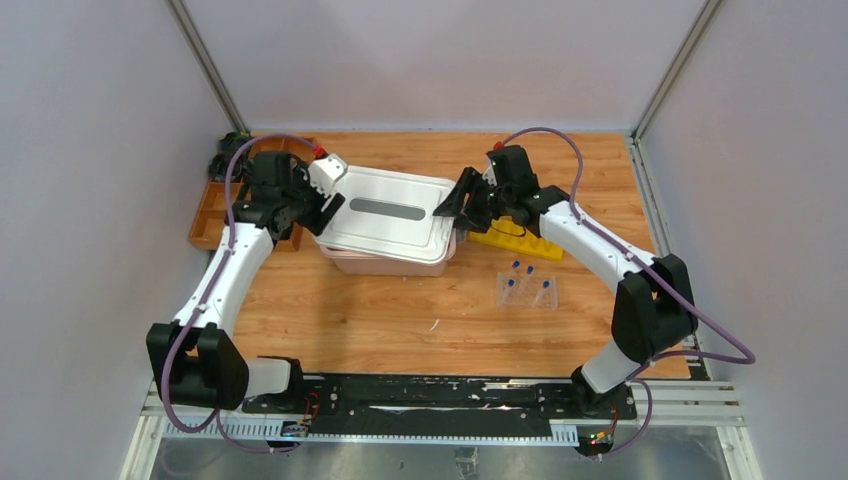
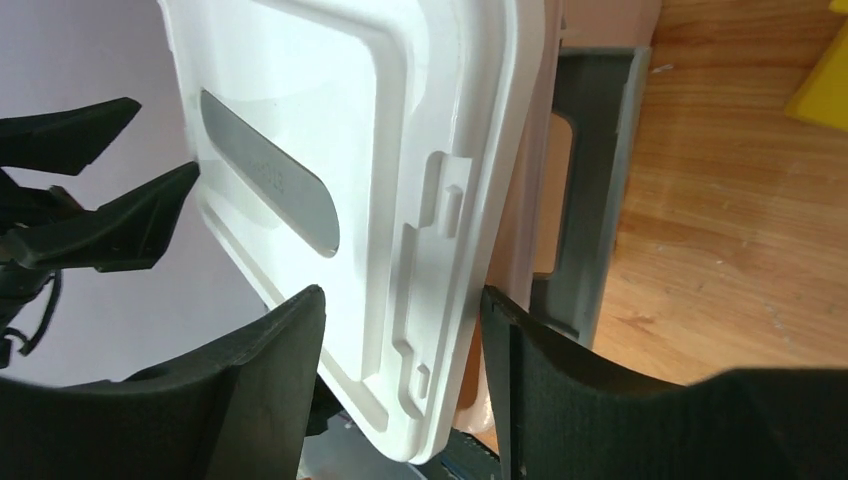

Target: Organize the chemistry lab equipment

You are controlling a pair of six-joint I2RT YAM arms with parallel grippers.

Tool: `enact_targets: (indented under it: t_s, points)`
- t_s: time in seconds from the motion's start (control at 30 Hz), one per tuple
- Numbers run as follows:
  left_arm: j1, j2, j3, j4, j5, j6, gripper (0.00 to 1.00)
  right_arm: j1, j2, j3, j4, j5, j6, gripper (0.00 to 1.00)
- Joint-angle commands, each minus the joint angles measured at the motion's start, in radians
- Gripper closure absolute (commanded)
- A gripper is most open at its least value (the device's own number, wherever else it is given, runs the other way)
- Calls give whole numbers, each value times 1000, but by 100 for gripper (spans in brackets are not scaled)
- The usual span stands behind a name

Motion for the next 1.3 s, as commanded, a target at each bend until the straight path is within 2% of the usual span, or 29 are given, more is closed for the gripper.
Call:
enact_targets:
  t_s: [0.0,0.27,0.7,1.13,1.27]
  points:
    - [7,-32,-14,45,-25,31,27,-9,52,74,-240,70,-154,37]
    - [21,-32,49,20,15,-17,26,5,64,218,-453,233,-279,38]
    - [105,7,83,18,13,-46,31,101,95,360,-479,366,-327,42]
    - [105,-28,-18,42,68,-43,31,118,208,430,-484,408,-347,43]
    - [106,-39,-42,34,87,-36,31,118,223,440,-486,467,-369,44]
